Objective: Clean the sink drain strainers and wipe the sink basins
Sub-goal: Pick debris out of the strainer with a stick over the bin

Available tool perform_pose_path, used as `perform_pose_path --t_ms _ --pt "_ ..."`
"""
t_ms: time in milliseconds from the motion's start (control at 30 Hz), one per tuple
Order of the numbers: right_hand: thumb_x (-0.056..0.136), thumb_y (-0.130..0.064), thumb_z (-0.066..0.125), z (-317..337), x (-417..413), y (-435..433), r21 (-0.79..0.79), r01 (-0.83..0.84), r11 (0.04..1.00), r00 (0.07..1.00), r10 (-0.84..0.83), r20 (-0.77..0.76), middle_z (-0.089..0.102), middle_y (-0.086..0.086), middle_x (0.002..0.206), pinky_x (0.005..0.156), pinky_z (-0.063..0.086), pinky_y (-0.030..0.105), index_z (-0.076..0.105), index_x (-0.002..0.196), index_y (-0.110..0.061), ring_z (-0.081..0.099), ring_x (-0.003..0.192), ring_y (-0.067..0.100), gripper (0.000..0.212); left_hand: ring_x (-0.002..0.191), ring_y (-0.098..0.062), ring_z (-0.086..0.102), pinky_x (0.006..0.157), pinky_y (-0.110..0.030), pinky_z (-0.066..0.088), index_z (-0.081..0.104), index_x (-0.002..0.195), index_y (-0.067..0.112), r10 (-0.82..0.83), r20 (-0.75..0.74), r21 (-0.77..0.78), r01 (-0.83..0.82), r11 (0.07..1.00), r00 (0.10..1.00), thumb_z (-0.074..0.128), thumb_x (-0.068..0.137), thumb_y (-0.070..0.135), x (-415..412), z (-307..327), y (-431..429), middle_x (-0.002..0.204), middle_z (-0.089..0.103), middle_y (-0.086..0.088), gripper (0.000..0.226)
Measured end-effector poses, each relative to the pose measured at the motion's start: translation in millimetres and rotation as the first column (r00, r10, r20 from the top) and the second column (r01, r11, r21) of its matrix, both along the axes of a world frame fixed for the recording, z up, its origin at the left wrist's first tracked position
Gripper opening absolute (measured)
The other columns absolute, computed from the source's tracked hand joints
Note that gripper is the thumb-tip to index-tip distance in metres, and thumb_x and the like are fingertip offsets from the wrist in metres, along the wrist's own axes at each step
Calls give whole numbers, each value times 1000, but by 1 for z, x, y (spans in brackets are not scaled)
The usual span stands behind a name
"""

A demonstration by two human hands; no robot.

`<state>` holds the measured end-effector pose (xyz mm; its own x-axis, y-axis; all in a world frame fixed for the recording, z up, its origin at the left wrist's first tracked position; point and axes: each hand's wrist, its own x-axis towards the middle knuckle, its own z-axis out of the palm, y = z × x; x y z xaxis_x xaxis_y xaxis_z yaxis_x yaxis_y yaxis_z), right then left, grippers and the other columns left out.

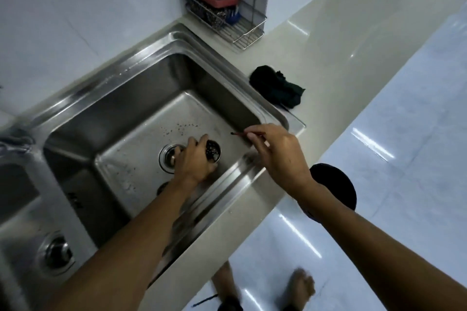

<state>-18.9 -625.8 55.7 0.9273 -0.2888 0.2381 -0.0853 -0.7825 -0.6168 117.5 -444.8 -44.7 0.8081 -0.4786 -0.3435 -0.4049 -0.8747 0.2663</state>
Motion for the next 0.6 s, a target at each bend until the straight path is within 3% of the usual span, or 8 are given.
perform_pose_path --t_ms 200,333,400,500,600 --pt "102 -34 57 54 -48 -59 308 247 919 956 -284 81 73 -8 107 80 58 38 73 113 -21 67 96 9 23 110 -42 57 97 -51 51 31 160 29 -74 112 -252 100 963 991 81 74 59 -26 103 -84 130 42 -11 104" --pt "101 -37 58 79 -100 -124 421 320 849 911 -397 108 74 -14 102 74 57 29 73 107 -24 68 92 7 21 126 -35 53 106 -49 46 30 158 19 -154 123 -417 192 888 980 88 69 50 -72 145 -168 142 50 -10 111" --pt "99 -36 60 81 -132 -162 456 339 823 901 -424 96 72 -17 102 72 58 26 73 107 -24 67 93 5 20 125 -26 54 104 -37 46 38 150 19 -159 79 -489 178 854 984 91 65 42 -103 150 -217 141 54 -3 103" --pt "96 -33 67 66 -178 -212 482 386 787 879 -472 67 71 -24 98 69 51 12 71 100 -34 66 94 -1 6 106 -11 60 83 -8 42 50 133 19 -227 48 -536 217 816 973 92 64 37 -144 140 -285 123 63 4 83" --pt "95 -33 68 25 -221 -251 506 460 730 850 -527 -12 72 -23 100 72 47 8 73 100 -35 65 97 -1 8 100 4 57 79 2 38 54 129 19 -332 -18 -551 268 790 943 93 62 22 -178 104 -341 117 61 10 77"
